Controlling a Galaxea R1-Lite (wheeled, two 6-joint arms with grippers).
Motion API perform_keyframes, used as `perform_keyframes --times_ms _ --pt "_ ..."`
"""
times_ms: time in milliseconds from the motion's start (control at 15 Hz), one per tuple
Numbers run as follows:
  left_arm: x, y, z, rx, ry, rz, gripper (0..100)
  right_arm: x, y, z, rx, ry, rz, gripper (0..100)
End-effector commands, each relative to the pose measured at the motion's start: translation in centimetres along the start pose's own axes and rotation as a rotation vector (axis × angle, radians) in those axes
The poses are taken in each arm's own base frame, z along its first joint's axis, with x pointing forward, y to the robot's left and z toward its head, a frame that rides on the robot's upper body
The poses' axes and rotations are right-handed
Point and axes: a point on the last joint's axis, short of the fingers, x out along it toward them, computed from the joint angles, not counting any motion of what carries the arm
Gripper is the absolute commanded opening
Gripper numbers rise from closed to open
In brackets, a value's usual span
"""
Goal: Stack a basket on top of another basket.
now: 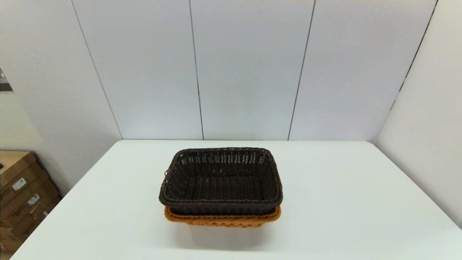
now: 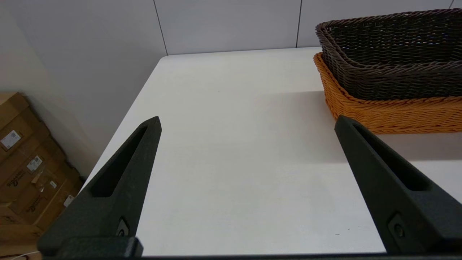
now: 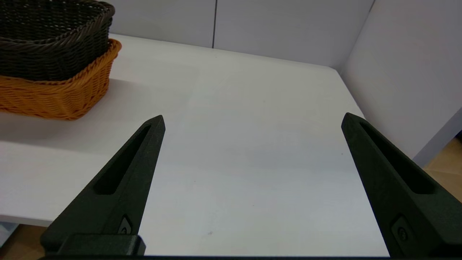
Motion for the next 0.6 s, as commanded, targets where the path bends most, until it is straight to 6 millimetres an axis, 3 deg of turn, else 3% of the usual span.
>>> perform_keyframes --times_ms 67,600 --pt "0.03 -0.01 -0.09 0.0 0.005 0.001 100 0.02 0.0 -0.05 0.002 0.003 -0.001 100" --pt "0.03 -0.01 -0.09 0.0 0.005 0.001 100 0.02 0.01 -0.05 -0.001 0.003 0.002 100"
